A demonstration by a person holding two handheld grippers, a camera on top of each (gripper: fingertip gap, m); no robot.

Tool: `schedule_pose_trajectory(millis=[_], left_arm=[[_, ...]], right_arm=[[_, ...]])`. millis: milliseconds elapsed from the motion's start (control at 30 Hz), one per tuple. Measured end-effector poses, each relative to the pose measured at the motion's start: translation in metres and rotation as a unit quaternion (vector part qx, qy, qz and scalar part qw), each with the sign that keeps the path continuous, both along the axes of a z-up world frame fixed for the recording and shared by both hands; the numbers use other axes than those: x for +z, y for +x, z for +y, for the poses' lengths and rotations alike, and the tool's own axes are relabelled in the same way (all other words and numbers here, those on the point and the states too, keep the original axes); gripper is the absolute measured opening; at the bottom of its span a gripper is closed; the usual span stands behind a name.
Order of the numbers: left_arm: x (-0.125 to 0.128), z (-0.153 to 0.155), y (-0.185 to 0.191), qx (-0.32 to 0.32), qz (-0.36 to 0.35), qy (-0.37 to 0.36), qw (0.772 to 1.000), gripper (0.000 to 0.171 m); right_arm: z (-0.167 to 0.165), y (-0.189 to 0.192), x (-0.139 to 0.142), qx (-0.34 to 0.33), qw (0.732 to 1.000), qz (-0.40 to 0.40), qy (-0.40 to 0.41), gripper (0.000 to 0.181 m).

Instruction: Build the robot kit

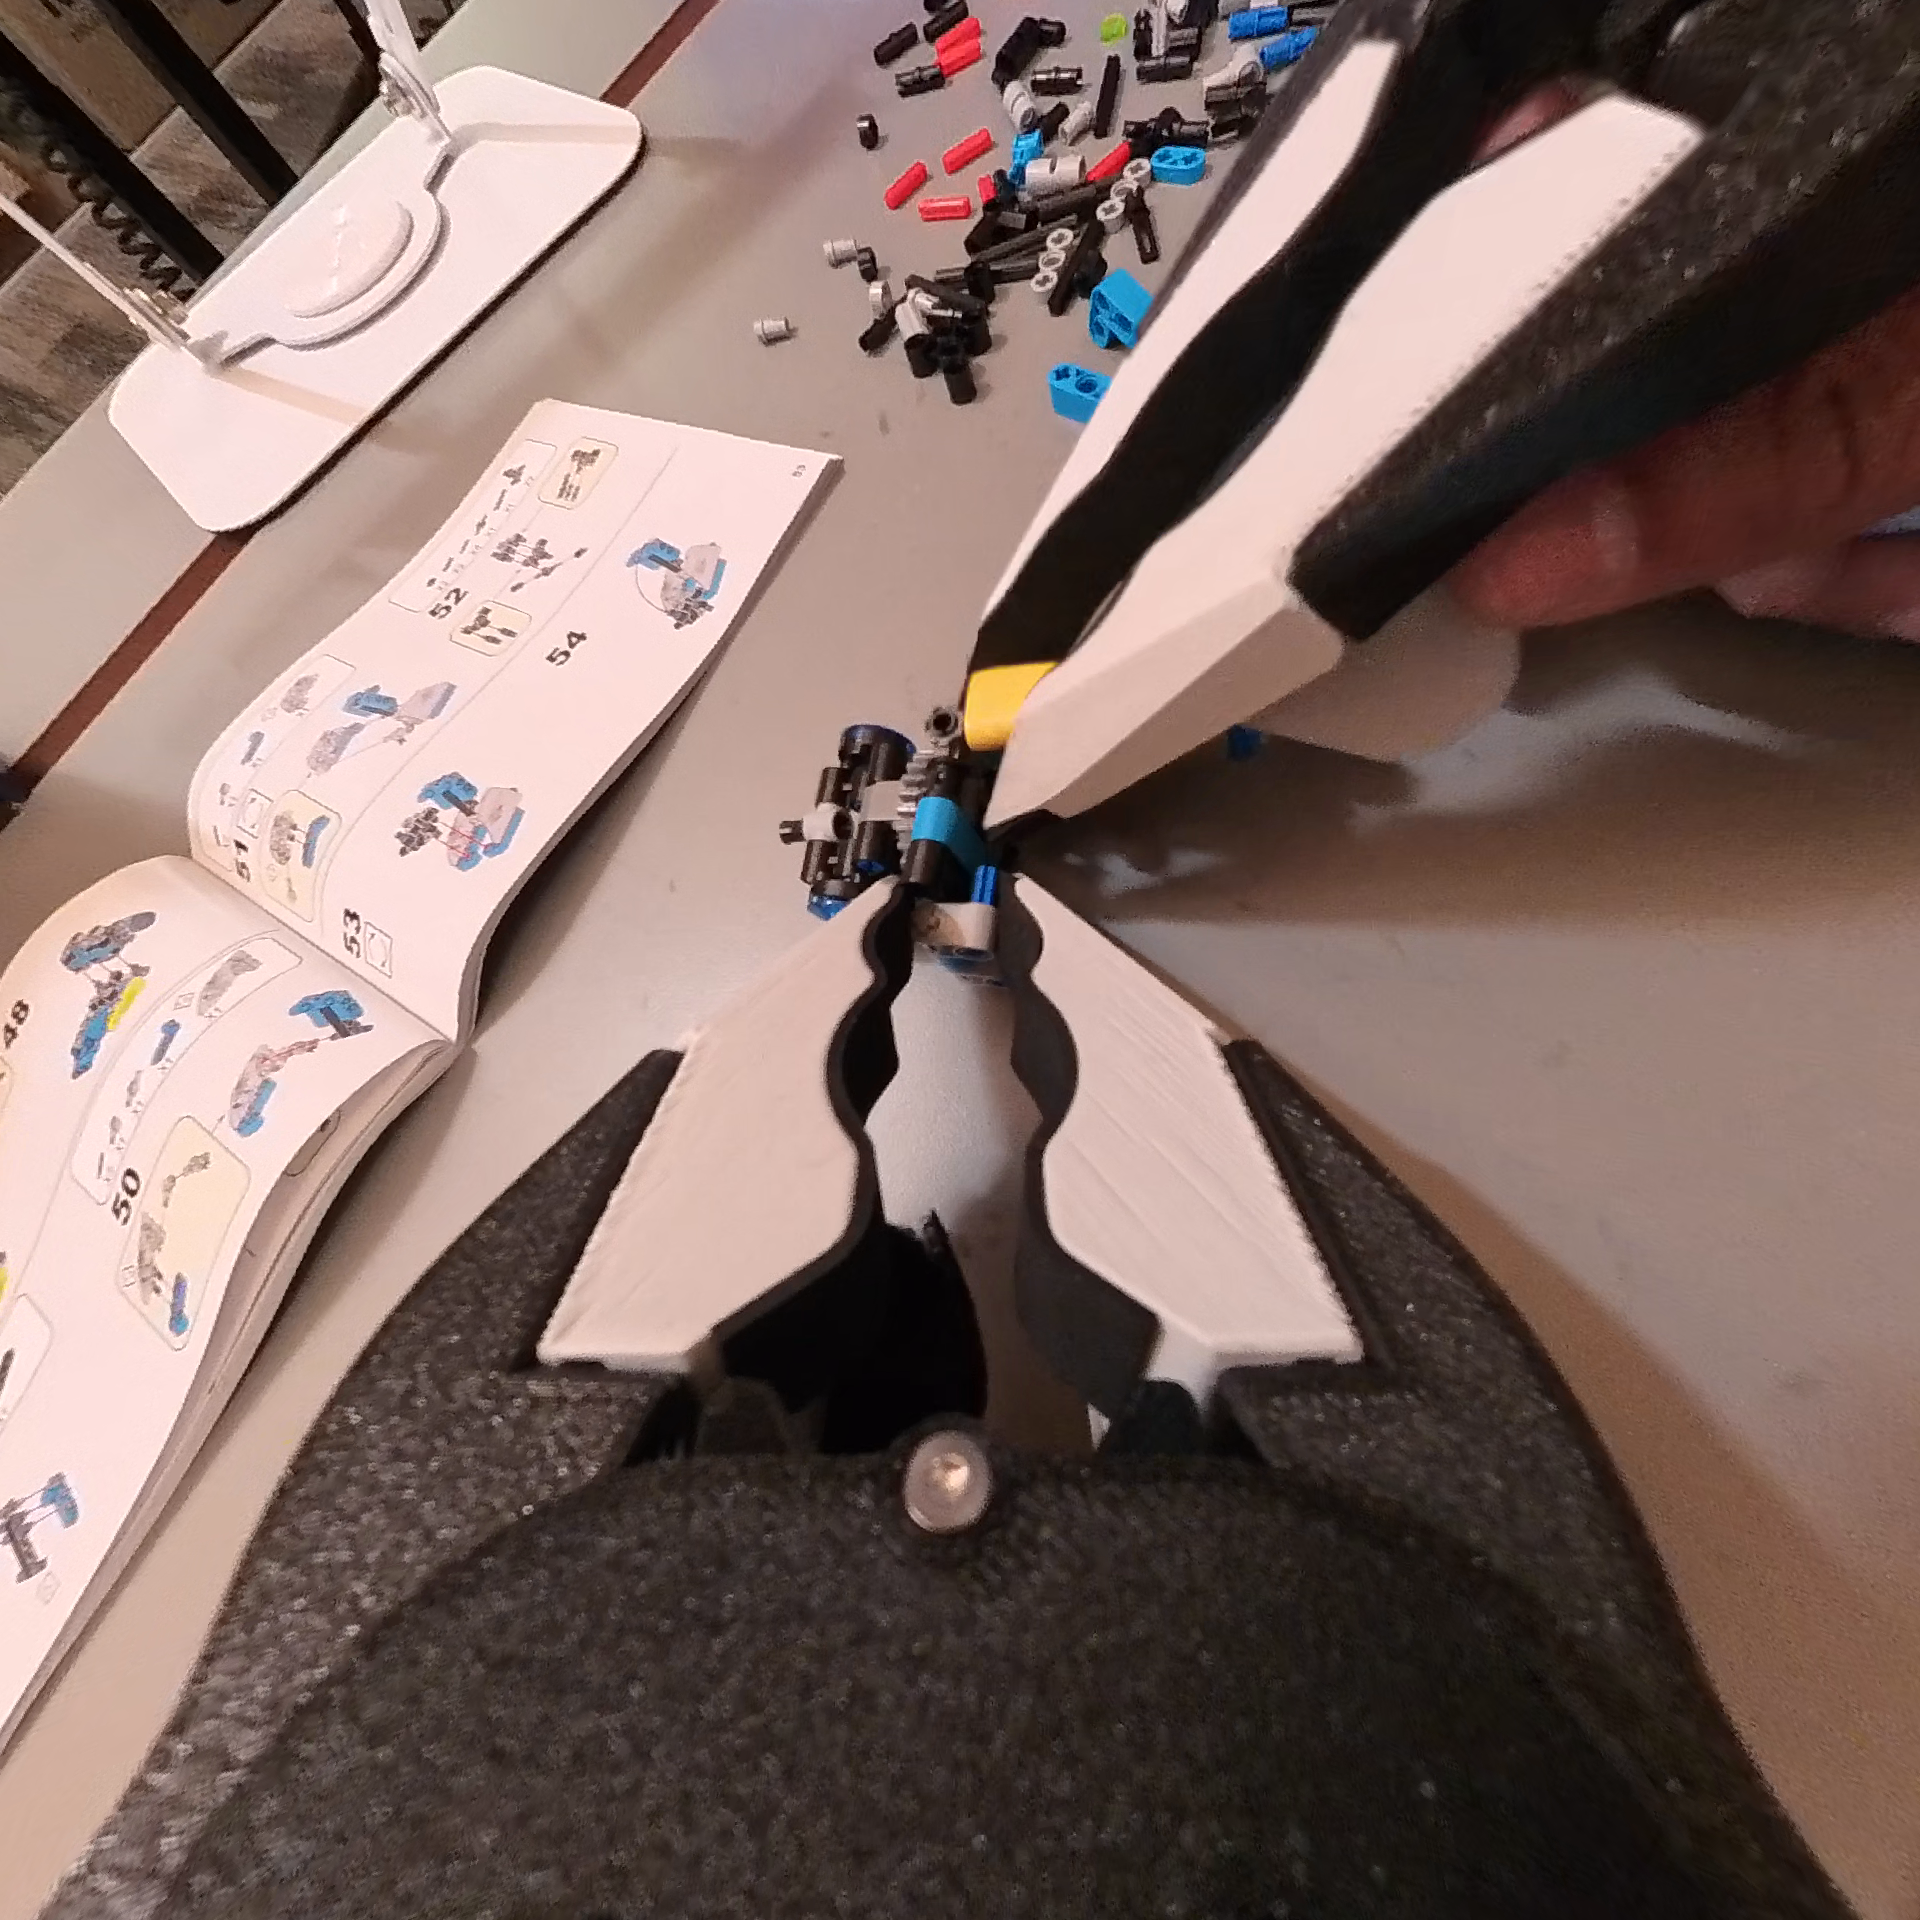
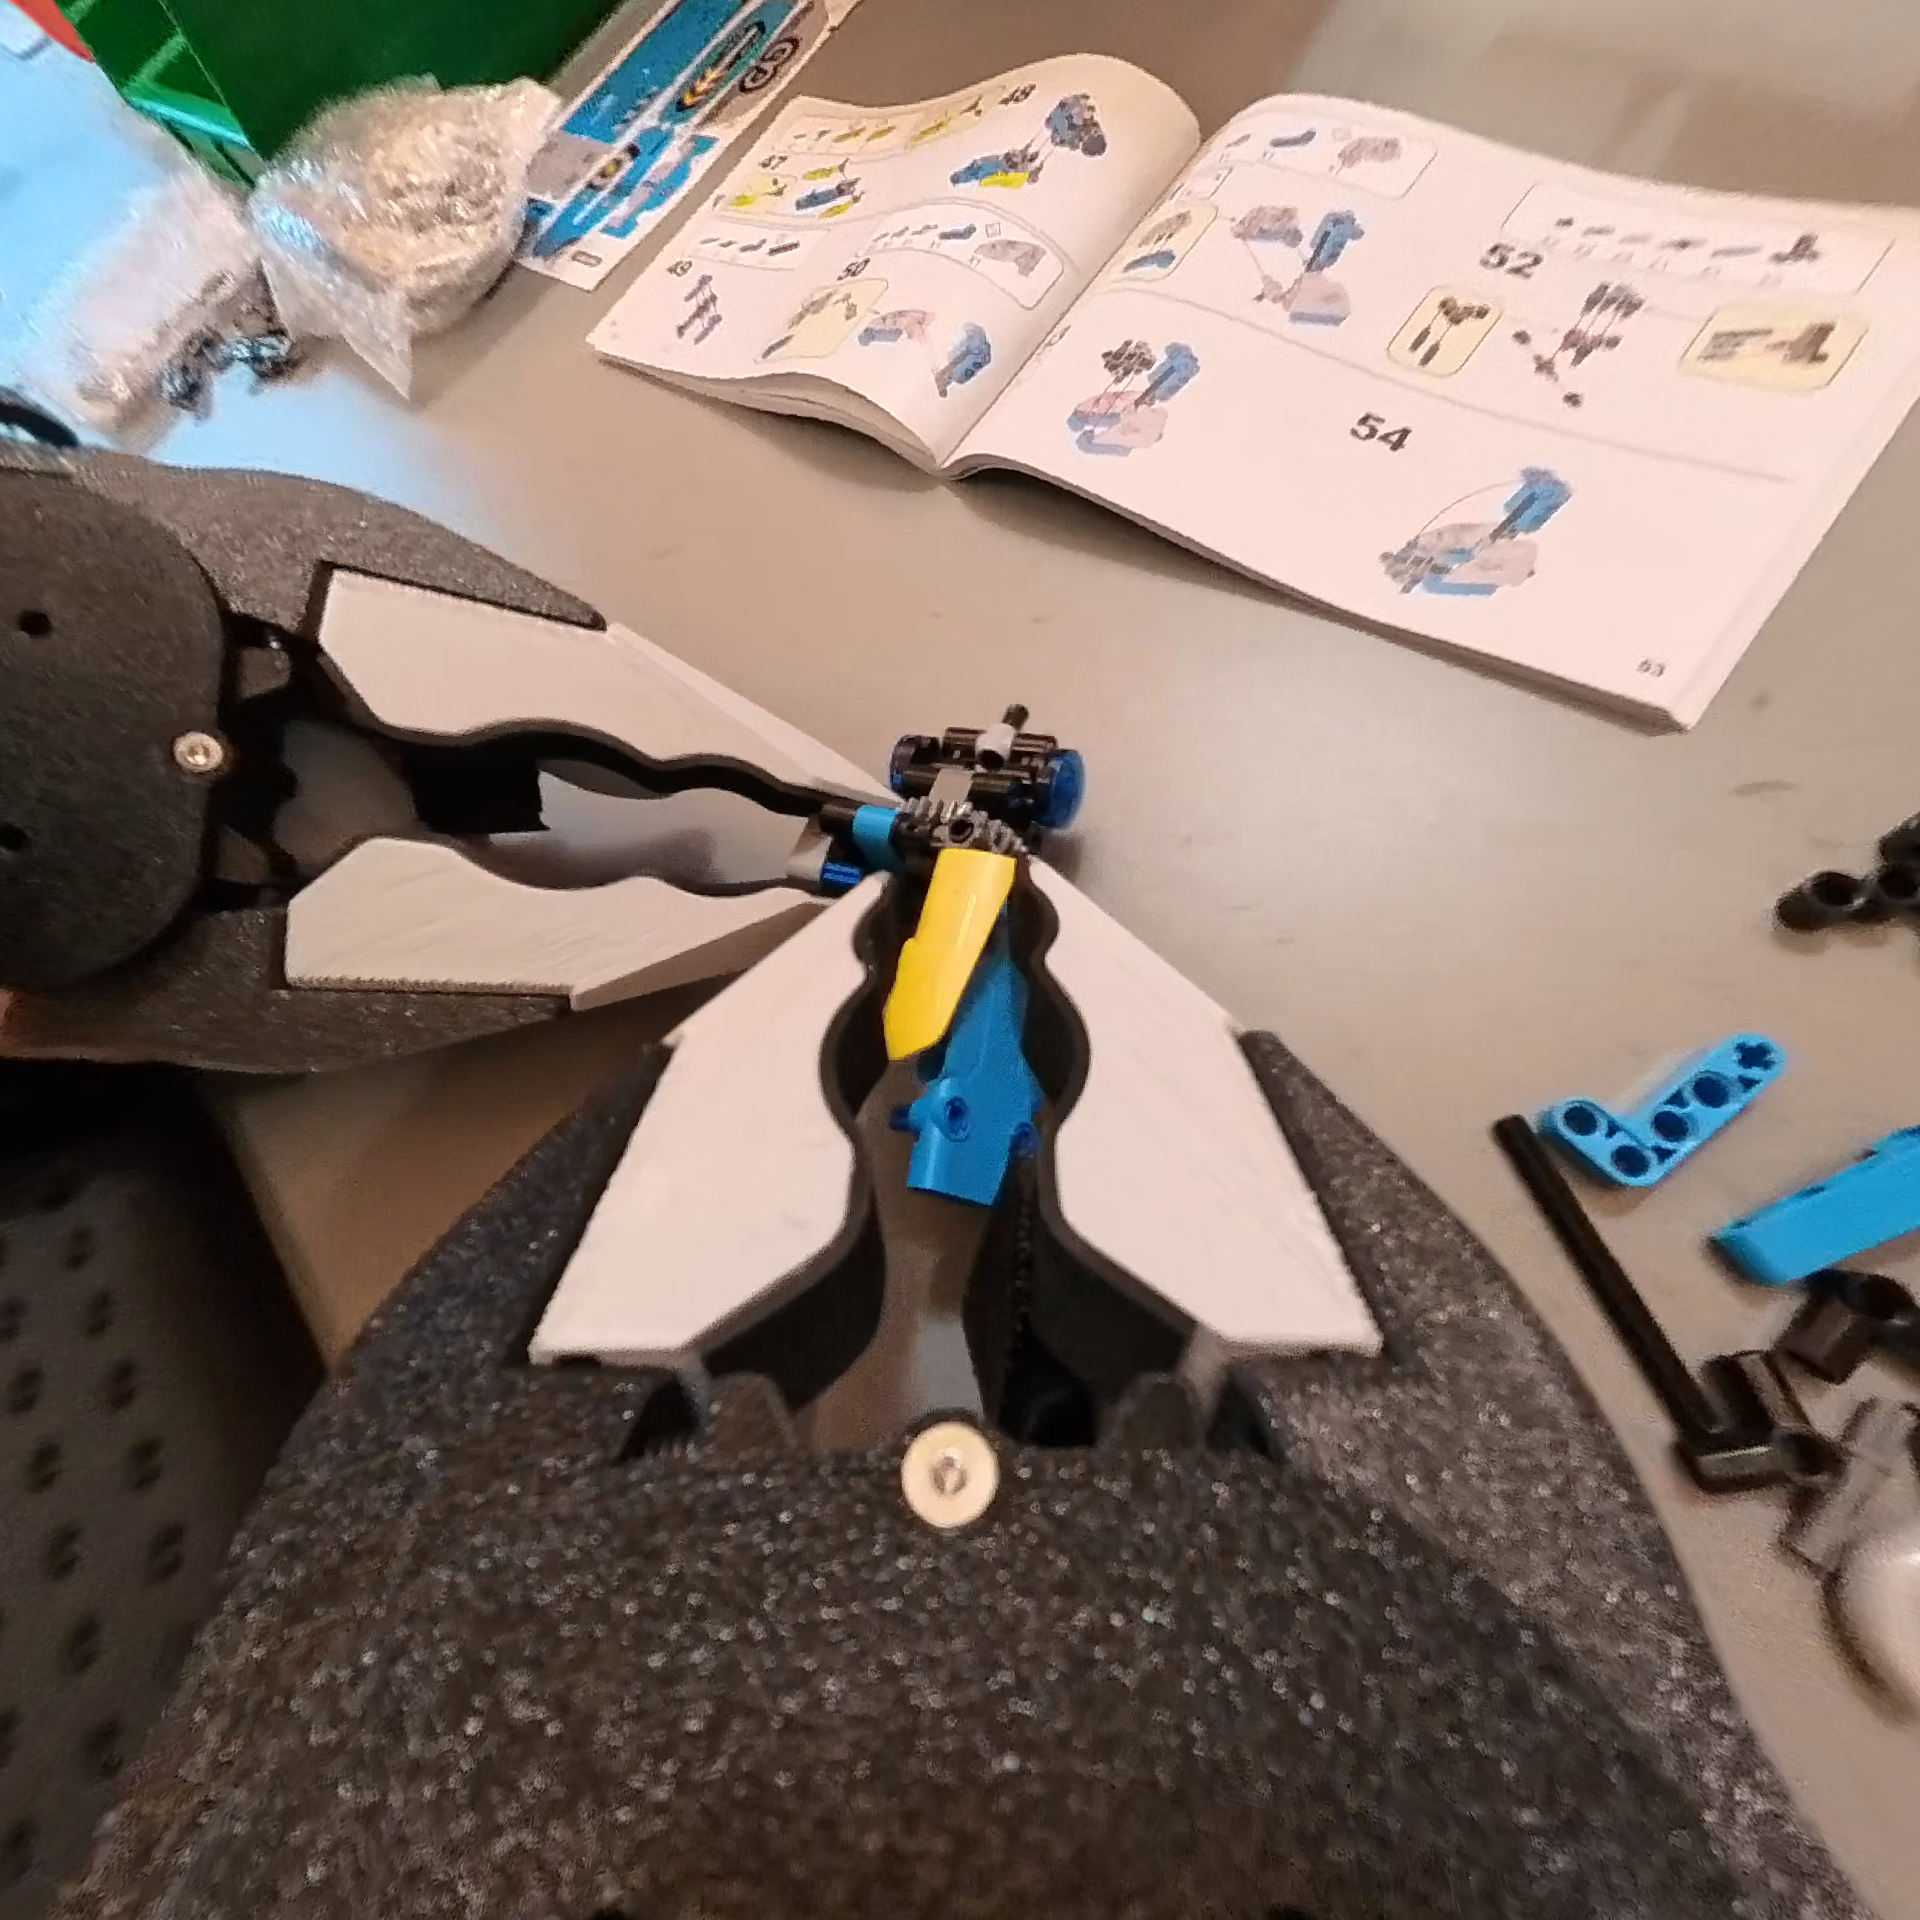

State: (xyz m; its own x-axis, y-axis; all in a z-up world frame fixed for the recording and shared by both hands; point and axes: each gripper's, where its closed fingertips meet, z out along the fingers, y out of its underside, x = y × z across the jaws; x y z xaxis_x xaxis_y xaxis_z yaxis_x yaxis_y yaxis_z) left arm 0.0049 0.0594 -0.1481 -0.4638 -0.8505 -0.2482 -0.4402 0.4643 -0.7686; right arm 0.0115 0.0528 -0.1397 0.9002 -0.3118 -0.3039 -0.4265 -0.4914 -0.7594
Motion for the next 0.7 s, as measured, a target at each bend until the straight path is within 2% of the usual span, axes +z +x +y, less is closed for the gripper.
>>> schedule_pose_trajectory(millis=[200, 333, 433, 600, 700], left_arm=[[-0.001, 0.0, 0.001, 0.003, 0.011, -0.022, 1.0, 0.016], [-0.001, 0.0, 0.001, 0.003, 0.015, -0.031, 0.999, 0.016], [-0.001, -0.001, 0.001, 0.0, 0.02, -0.04, 0.999, 0.016], [-0.001, 0.001, 0.002, 0.004, 0.03, -0.057, 0.998, 0.016], [-0.001, 0.0, 0.001, 0.001, 0.027, -0.052, 0.998, 0.016]], right_arm=[[0.001, 0.002, 0.003, 0.001, 1.0, 0.011, 0.02, 0.024], [-0.007, 0.006, 0.006, 0.005, 1.0, -0.024, 0.019, 0.044], [-0.018, 0.002, 0.005, 0.016, 0.998, -0.061, 0.009, 0.044], [-0.017, -0.004, 0.004, 0.032, 0.989, -0.14, -0.031, 0.038], [-0.016, -0.005, -0.008, 0.032, 0.991, -0.117, -0.052, 0.046]])
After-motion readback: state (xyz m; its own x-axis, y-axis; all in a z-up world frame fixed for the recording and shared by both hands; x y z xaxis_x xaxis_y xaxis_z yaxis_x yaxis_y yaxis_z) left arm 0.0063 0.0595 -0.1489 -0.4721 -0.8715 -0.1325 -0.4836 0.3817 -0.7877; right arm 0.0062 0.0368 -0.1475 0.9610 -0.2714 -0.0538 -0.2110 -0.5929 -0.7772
